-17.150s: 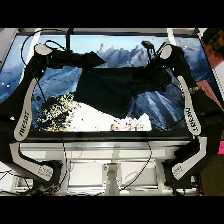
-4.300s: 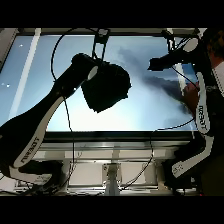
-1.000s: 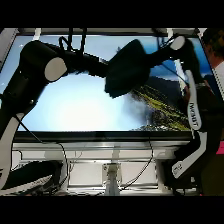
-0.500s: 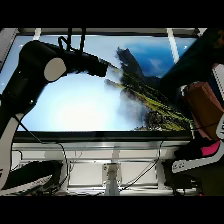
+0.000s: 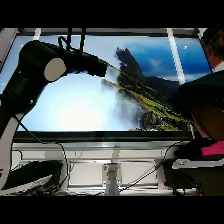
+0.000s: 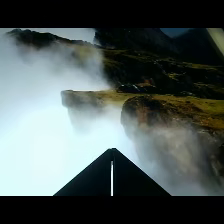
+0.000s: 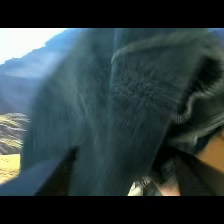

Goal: Fold the clothes and pants, and hang the long-sleeved shirts on hangers.

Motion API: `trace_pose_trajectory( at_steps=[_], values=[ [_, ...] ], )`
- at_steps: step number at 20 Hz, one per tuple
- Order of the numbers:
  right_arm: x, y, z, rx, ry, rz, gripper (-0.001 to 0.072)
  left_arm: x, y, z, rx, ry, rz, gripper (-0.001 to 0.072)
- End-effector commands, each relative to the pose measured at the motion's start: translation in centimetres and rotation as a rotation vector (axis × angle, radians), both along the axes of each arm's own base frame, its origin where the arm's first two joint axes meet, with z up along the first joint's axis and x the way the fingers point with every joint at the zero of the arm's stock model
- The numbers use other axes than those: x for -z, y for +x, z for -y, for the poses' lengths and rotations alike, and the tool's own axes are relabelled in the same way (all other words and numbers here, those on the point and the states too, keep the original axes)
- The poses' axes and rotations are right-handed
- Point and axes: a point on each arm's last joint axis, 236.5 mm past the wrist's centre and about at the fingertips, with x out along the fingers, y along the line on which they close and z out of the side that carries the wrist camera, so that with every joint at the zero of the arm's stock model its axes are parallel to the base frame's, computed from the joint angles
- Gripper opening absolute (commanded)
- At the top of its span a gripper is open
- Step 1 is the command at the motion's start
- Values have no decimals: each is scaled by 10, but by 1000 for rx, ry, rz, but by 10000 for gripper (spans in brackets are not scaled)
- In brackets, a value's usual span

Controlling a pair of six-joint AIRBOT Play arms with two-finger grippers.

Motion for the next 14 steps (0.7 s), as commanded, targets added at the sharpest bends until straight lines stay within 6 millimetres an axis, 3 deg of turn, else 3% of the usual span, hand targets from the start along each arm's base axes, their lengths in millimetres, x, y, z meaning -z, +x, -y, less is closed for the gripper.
trace_pose_trajectory(
  at_steps=[1,3,6,8,10,12,14],
  values=[
    [6,-34,12,96,29,-85,697,0,0,0,-1,1,0,19],
    [4,-30,10,87,36,-66,688,0,0,0,-1,1,0,19],
    [-9,1,-8,25,89,78,687,0,0,0,-1,0,0,19],
    [-25,30,-34,-57,172,213,683,0,0,0,-1,0,0,19],
    [-43,56,-59,-147,230,330,608,1,0,0,-1,1,-1,19],
    [-51,72,-76,-197,223,372,596,3,1,1,-1,4,-4,19],
    [-60,91,-100,-285,191,404,522,4,2,1,-1,5,-7,19]
  ],
)
